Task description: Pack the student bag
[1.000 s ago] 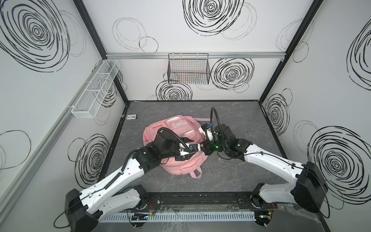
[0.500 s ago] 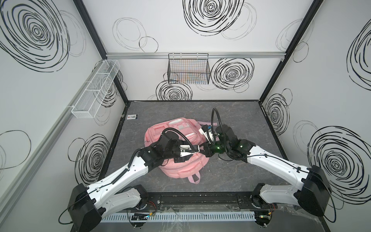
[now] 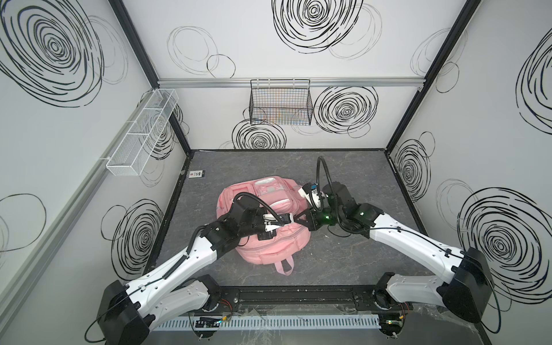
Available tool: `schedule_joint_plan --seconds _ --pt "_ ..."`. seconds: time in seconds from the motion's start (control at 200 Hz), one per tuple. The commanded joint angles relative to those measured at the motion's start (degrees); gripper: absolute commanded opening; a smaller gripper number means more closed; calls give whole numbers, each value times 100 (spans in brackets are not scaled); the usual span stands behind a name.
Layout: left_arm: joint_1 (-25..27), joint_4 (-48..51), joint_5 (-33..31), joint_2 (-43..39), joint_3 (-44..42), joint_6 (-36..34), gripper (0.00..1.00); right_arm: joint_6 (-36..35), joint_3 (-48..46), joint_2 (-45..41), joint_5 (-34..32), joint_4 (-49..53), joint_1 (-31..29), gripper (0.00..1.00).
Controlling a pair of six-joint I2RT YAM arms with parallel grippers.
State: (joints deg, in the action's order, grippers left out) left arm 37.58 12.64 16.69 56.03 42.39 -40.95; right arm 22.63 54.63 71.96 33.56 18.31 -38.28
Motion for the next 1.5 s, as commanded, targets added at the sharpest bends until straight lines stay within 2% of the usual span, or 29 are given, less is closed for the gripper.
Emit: schedule_joint_plan --seconds 0.0,0.045,0.105,0.2,0.315,0.45,0.555,0.725,0.74,0.775,0.79,0.805,0.84,0.895,0.915,0.935,0.986,1.056,1.161,1.221,1.301,1.381,1.436,1.496 --pt "-371 -12 -34 -525 -125 -349 0 -340 -25 -213 -948 799 969 0" --pt "-445 10 22 -697 -150 -416 0 -394 -140 -222 -1005 944 1356 0" --pt "-570 25 168 -932 -173 -540 0 -484 -302 -227 -761 951 1873 0" --pt "-668 29 599 -1316 -312 -825 0 -616 -505 -181 -706 683 2314 0" --pt "-850 -26 1065 -1680 -414 -999 0 -676 -546 133 -841 415 2564 0" --pt "-1074 -381 1109 -1918 -516 -927 0 -715 -361 874 -779 558 2939 0" --pt "-1105 -616 1166 -1848 -588 -851 0 -711 -348 1321 -803 357 3004 0" --pt "-905 -1455 1354 -1329 -705 -67 0 -513 -44 1351 -459 14 2978 0" --pt "-864 -1488 1397 -1284 -706 -32 0 -488 -7 1320 -445 -17 2976 6" --pt "-715 -1513 1426 -1175 -699 30 0 -453 95 1248 -336 -52 2984 31" --pt "-654 -1494 1417 -1138 -691 67 2 -434 137 1216 -286 -67 2984 39" --pt "-606 -1438 1423 -1101 -677 85 8 -413 175 1192 -244 -79 2979 46" --pt "-560 -1226 1501 -1020 -614 9 22 -360 251 1133 -159 -107 2971 55" --pt "-574 -1033 1574 -925 -557 -3 65 -335 335 1047 -129 -105 2935 62" --pt "-591 -1027 1574 -907 -557 58 76 -334 352 1028 -183 -76 2923 63" --pt "-613 -1006 1581 -898 -554 86 79 -330 355 1009 -223 -45 2904 63" --pt "-629 -1016 1564 -901 -529 116 79 -372 325 962 -356 1 2861 63" --pt "-638 -1339 1377 -911 -515 634 76 -531 186 894 -274 -47 2735 62" --pt "-621 -1623 772 -782 -379 1533 78 -835 -243 742 455 -511 2176 57" --pt "-586 -1612 46 -594 -305 2439 72 -929 -561 620 393 -771 1677 58" --pt "-591 -1152 -1250 -243 -159 4182 68 -607 -1122 469 725 -1535 1235 59" --pt "-576 -472 -1274 -8 -66 4822 61 -296 -1670 253 1137 -2558 855 56" --pt "-483 -251 -1566 -31 -161 5258 65 -585 -1875 112 1051 -2873 541 56" --pt "-478 -56 -1682 -136 -260 5454 75 -1250 -1919 10 409 -2682 164 61"
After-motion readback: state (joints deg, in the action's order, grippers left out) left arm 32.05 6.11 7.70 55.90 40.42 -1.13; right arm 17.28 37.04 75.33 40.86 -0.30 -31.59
